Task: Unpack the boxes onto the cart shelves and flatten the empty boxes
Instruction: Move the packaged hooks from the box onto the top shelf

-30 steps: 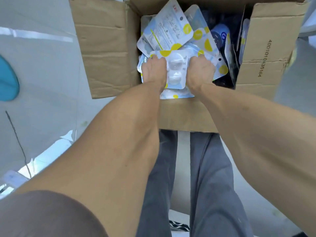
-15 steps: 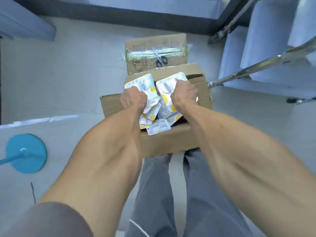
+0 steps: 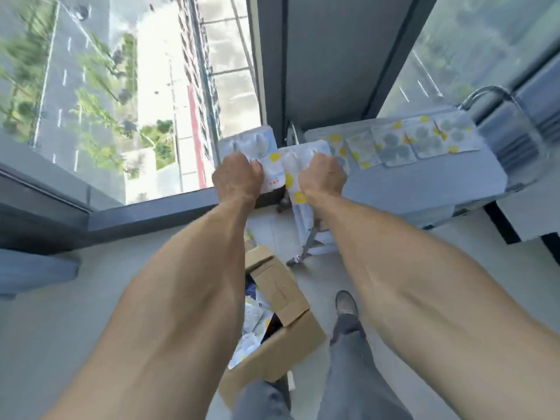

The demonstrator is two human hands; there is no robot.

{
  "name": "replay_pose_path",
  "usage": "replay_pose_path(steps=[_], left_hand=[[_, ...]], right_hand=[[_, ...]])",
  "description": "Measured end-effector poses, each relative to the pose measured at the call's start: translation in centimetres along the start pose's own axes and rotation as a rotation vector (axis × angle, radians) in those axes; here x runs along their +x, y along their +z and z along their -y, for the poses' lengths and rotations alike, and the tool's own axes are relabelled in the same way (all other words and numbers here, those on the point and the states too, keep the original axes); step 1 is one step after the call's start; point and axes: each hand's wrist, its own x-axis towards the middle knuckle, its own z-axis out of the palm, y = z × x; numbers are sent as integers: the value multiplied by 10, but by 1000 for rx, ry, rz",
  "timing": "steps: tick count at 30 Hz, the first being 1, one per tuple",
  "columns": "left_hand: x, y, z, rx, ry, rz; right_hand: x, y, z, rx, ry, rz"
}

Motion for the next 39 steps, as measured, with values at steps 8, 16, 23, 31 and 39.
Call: replay_pose_path(steps=[8, 16, 23, 31, 39], left_hand=[[-11, 112, -173, -3, 140, 203], [-15, 262, -202, 248, 24, 473], [-38, 319, -173, 172, -69, 447], [-72, 258, -144, -81, 100, 400], [-147, 186, 14, 40, 198, 554]], right_hand=[[125, -12, -159, -128, 206, 120], [175, 57, -260, -152, 288, 331], [180, 109, -296, -140, 273, 382], [113, 110, -267, -117, 332, 275], [-19, 139, -161, -483, -153, 1134]])
